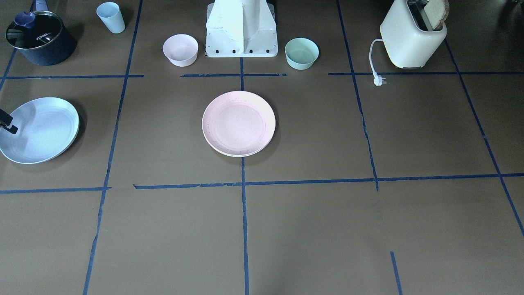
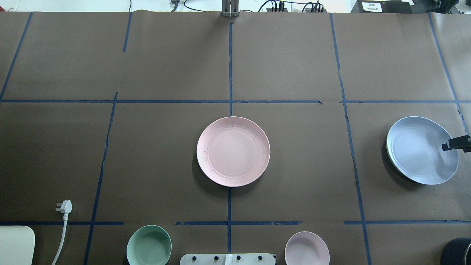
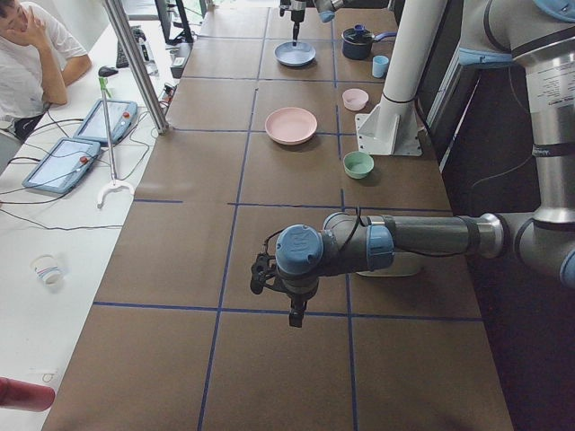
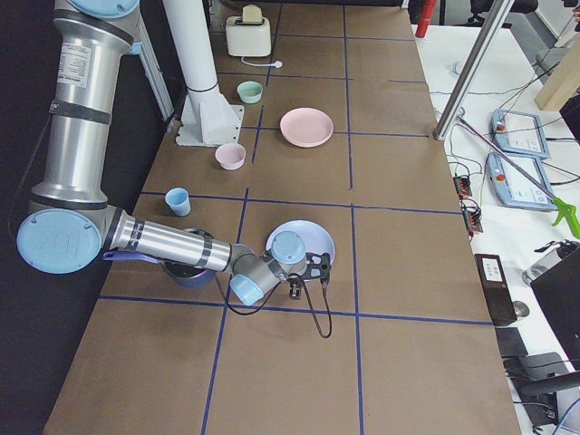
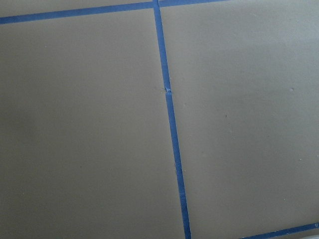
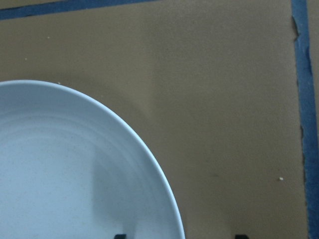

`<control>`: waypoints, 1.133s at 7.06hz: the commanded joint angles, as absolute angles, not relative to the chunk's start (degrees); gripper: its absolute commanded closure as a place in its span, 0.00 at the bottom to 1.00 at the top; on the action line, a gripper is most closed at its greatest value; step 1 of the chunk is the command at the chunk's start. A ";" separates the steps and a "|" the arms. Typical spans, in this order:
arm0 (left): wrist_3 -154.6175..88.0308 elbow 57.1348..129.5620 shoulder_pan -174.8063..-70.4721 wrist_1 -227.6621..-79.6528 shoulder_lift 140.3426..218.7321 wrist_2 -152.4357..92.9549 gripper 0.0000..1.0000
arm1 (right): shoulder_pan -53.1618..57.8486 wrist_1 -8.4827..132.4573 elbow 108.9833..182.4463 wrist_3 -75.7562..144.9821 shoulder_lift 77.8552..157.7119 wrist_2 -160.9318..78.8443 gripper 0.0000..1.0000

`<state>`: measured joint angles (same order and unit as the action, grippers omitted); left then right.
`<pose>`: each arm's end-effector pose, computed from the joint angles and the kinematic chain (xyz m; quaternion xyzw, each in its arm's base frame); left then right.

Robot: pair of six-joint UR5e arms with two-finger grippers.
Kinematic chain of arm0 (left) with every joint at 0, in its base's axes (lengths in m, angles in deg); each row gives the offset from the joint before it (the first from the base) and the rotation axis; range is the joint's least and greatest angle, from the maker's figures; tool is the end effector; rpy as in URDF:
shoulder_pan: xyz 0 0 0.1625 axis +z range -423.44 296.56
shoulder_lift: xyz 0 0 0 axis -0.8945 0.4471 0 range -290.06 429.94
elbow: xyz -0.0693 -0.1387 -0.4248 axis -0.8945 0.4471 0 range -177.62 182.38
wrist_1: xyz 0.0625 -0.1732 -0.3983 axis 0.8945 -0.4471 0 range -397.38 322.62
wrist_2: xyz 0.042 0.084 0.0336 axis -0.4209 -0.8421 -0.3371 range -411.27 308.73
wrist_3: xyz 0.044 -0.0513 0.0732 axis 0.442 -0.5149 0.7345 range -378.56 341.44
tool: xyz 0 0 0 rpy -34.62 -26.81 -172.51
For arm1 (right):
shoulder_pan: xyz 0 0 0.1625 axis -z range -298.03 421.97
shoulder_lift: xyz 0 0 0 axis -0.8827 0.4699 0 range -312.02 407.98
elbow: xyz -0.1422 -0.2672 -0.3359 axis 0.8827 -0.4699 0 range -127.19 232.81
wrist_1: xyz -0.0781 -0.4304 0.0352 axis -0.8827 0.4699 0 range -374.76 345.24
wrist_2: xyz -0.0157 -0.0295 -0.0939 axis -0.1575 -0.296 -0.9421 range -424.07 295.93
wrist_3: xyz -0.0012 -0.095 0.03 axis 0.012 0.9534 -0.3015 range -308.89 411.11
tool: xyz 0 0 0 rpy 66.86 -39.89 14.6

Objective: Stack three plates with pink and blue
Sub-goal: 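Move the right gripper to the light blue plate's rim and grasp it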

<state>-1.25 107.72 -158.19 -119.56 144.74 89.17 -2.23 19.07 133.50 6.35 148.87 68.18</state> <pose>-0.0886 -0.3838 0.6740 0.0219 0.4289 0.0704 0.9003 -0.1278 -0.4169 0.7520 0.0372 -0.4462 0.0364 0.8934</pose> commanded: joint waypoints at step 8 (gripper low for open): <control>-1.25 107.94 -158.28 -119.56 144.56 89.26 0.00 | -4.46 18.28 139.36 2.11 148.10 78.30 1.00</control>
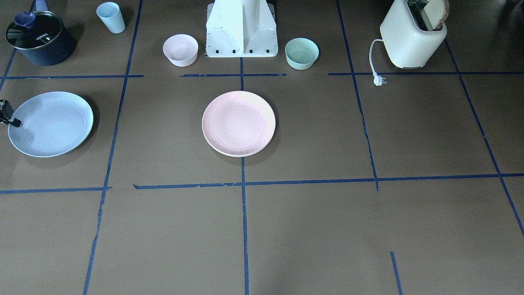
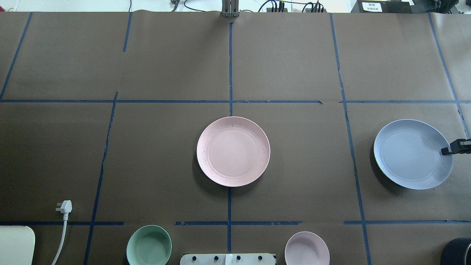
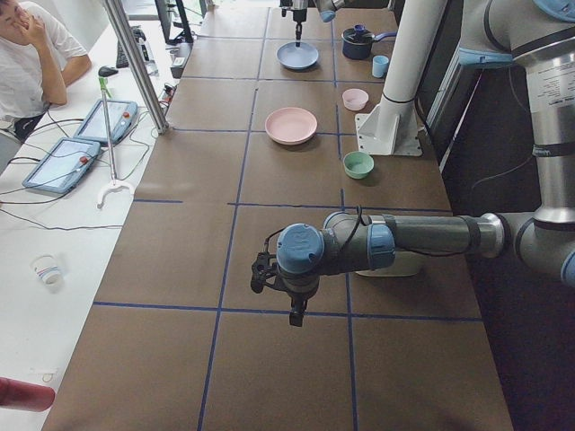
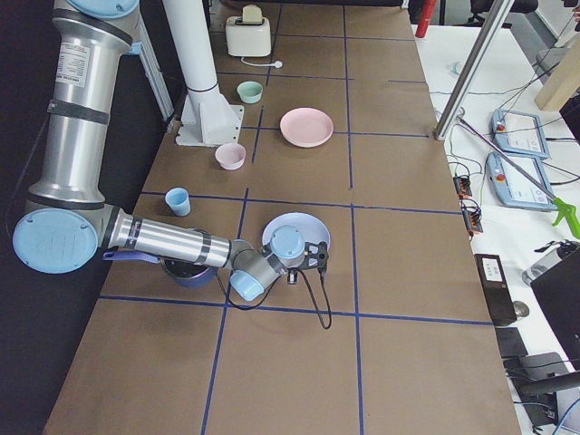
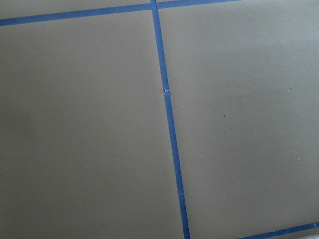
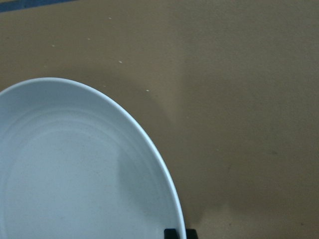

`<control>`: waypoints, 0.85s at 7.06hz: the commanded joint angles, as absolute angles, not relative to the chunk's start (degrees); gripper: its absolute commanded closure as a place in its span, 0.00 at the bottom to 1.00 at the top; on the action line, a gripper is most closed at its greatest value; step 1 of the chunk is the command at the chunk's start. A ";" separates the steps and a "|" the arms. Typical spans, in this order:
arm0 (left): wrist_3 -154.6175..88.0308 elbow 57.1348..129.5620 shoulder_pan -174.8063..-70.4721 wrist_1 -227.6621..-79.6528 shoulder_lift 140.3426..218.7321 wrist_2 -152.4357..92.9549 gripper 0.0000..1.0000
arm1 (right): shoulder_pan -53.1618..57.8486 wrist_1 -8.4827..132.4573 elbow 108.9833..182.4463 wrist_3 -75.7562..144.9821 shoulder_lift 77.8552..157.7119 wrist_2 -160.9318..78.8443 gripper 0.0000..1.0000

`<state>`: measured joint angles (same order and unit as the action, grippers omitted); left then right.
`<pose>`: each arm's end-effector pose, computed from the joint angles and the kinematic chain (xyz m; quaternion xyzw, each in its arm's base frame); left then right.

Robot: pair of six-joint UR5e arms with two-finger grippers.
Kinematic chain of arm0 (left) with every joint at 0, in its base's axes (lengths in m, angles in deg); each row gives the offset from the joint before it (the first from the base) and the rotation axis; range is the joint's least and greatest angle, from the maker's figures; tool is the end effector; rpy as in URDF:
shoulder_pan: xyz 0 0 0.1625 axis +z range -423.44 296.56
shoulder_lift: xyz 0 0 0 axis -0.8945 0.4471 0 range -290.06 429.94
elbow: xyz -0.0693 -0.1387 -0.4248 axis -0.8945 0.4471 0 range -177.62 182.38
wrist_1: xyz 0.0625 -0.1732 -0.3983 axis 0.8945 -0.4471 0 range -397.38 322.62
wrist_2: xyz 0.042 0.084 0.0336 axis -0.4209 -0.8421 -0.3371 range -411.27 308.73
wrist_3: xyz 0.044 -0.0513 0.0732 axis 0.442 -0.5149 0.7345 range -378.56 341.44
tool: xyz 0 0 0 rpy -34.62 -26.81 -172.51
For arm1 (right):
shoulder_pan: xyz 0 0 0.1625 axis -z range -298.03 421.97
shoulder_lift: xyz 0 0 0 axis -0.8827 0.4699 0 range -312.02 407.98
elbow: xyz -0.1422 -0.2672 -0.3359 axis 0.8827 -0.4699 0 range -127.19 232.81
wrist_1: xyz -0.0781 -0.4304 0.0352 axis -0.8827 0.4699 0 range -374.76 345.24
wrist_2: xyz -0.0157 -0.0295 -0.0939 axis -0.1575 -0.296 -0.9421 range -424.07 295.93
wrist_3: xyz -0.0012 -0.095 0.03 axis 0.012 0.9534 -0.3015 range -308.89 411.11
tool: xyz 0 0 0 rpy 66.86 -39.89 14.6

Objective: Stack three plates with pink and blue
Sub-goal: 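Lift the light blue plate with the right gripper onto the pink plate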

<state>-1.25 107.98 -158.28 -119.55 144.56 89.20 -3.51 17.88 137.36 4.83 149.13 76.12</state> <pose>-0.0891 -0.3824 0.6729 0.0228 0.4290 0.0700 0.9003 -0.1269 -0.4152 0.7088 0.0268 -0.5068 0.0153 0.8615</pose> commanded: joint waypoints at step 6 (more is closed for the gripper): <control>-1.51 107.50 -158.28 -119.47 144.91 89.96 0.00 | 8.43 22.47 146.30 -31.59 123.23 73.59 1.00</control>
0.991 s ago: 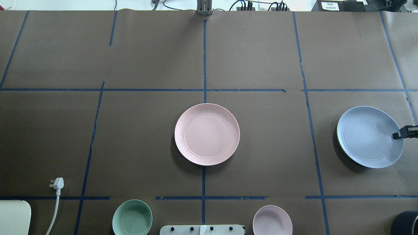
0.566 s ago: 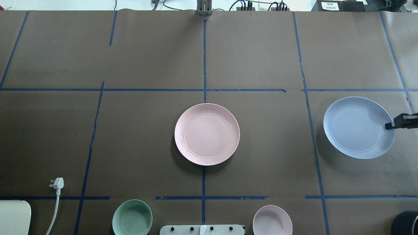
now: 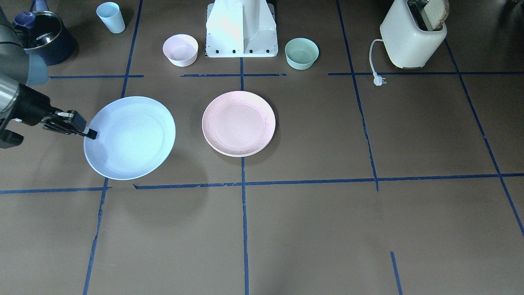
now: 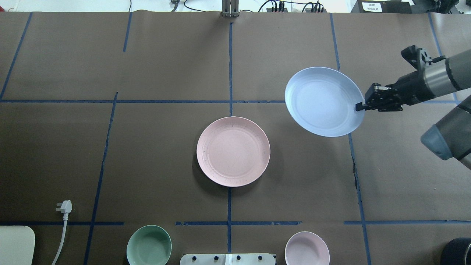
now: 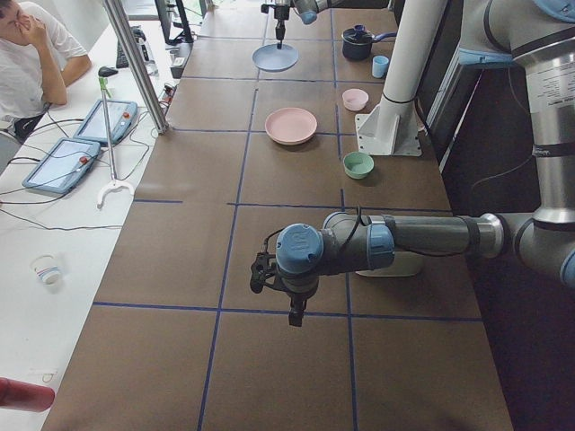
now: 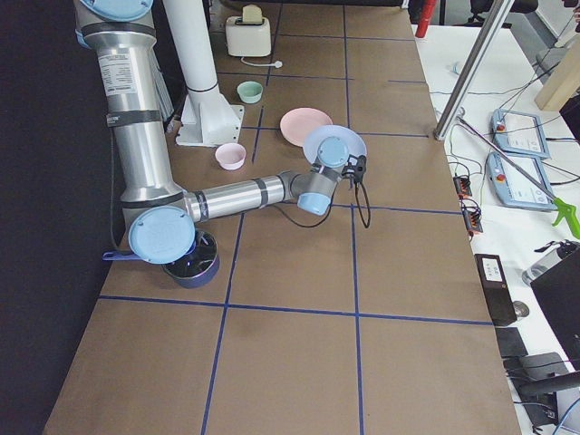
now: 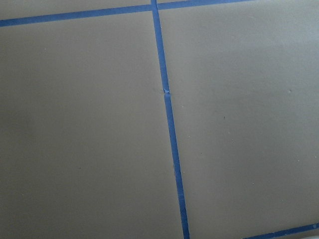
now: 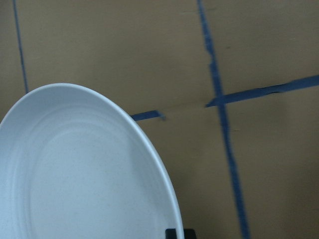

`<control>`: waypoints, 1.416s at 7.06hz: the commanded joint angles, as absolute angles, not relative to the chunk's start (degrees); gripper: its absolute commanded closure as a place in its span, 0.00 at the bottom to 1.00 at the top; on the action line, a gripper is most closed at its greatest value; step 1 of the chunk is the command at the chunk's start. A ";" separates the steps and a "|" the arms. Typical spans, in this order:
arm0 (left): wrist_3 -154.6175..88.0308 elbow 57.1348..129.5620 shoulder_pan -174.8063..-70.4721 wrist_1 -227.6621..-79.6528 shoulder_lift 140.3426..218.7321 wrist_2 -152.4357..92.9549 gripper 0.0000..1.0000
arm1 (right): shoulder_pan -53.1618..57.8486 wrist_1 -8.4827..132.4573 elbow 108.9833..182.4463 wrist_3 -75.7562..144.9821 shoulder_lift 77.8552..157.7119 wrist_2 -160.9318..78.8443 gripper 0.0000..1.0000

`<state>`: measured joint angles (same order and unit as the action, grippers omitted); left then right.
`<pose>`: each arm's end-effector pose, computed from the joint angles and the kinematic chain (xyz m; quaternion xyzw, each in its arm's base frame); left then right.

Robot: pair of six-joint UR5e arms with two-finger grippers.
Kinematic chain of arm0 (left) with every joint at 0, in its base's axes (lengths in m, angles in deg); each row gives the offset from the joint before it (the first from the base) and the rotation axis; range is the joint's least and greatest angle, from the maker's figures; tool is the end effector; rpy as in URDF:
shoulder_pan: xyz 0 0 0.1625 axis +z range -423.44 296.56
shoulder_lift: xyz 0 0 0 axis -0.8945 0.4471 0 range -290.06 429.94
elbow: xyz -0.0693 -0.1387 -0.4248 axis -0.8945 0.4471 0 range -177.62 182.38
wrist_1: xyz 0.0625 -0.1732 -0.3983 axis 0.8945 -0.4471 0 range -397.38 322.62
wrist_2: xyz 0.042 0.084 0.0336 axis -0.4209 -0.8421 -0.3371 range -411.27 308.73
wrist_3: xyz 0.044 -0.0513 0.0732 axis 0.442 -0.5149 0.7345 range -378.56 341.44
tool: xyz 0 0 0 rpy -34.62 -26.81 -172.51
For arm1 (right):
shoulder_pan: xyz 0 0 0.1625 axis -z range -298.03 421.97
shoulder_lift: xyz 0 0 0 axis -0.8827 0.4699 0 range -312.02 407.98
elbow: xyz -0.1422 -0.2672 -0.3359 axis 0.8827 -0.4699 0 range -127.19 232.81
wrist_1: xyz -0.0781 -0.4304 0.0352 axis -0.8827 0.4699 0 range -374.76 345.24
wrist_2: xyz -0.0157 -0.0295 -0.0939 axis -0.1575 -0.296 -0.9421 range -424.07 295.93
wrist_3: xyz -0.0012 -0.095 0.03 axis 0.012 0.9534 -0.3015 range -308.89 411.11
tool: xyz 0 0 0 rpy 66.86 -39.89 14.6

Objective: Stack three plates with pink and blue
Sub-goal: 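Lift the light blue plate with the right gripper onto the pink plate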

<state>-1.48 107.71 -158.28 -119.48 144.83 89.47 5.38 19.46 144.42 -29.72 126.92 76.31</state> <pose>-0.0889 -0.3844 0.6732 0.0219 0.4312 0.0676 0.8994 -0.2778 -0.5240 0.4451 -0.0192 -0.6185 0.0818 0.7813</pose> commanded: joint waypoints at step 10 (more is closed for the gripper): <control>-1.51 107.06 -158.19 -119.38 145.00 90.05 0.00 | 33.33 42.36 153.97 -34.85 117.76 43.94 0.01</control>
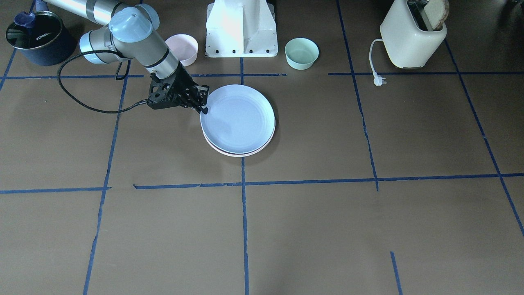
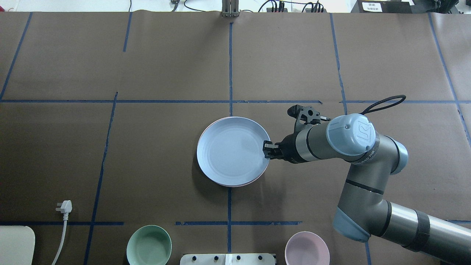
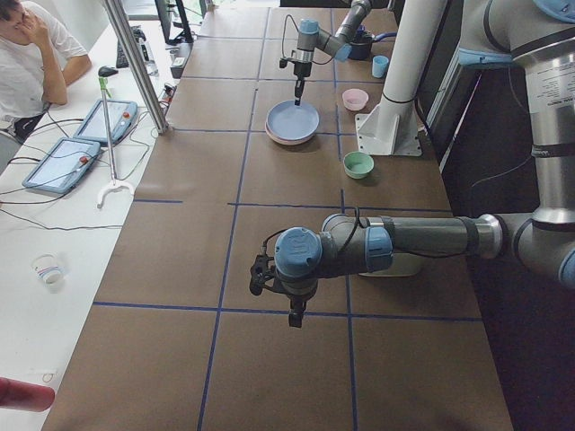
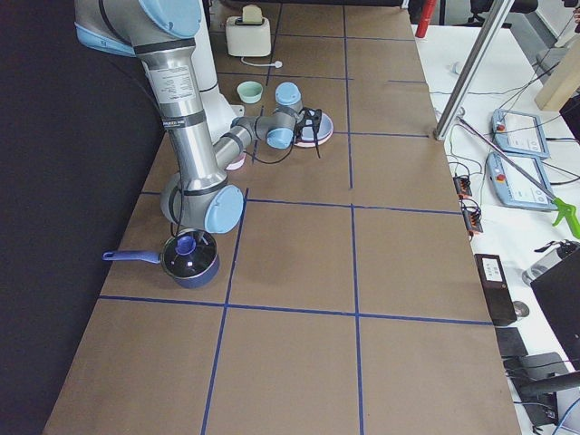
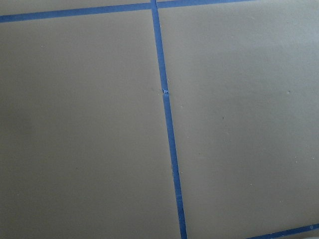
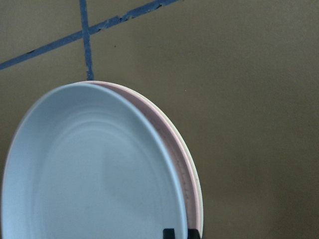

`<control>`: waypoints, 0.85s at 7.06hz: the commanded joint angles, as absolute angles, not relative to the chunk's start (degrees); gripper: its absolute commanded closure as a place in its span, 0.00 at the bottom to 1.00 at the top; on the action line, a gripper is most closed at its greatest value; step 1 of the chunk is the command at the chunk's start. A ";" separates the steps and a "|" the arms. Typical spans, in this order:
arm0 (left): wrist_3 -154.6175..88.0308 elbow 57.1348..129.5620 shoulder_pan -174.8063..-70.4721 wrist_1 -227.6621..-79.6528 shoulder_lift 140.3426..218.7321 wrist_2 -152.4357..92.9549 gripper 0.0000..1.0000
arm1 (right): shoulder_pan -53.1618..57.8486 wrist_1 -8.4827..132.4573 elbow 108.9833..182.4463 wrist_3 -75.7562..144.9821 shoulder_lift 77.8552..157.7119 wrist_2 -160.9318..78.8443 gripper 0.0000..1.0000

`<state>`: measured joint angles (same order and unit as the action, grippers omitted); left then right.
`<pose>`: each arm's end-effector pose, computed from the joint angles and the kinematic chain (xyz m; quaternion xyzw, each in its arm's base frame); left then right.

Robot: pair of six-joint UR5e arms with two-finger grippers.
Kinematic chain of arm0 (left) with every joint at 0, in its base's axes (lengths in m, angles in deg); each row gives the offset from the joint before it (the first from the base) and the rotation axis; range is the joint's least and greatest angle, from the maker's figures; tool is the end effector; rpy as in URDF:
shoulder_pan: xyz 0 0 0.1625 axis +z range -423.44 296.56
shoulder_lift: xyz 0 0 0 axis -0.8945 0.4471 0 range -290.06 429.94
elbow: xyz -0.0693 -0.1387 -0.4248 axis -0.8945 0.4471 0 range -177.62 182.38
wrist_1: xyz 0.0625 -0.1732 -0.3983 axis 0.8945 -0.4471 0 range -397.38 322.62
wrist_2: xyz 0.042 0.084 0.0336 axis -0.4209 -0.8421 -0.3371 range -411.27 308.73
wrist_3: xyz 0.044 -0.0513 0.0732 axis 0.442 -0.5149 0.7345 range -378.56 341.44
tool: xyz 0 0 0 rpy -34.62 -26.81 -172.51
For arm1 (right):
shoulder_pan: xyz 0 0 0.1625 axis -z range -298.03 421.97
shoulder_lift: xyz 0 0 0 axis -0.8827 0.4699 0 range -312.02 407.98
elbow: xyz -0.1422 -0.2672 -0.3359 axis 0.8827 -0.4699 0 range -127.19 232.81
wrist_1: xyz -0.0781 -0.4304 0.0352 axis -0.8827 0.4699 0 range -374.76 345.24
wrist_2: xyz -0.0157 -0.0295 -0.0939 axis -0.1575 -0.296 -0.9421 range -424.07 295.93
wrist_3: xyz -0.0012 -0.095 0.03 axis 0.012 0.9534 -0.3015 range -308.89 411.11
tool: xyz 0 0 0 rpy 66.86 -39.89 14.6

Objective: Stack three plates with pink and blue
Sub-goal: 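Lift the light blue plate with the right gripper onto the pink plate, then release the light blue plate and raise the right gripper away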

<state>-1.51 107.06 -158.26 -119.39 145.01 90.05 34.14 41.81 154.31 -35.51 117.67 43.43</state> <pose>-0.0882 -0.3852 0.6771 0.0184 0.4364 0.0649 0.8972 -0.5179 -0.3904 0.3154 0.0199 -0.5477 0.0962 0.8309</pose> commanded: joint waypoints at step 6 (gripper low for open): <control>-1.34 107.06 -156.36 -117.46 149.47 83.24 0.00 | 1.41 75.26 153.62 9.76 115.99 65.89 0.00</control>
<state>-1.49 107.02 -157.63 -118.56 147.70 87.16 10.14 67.56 153.84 -5.07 114.83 61.74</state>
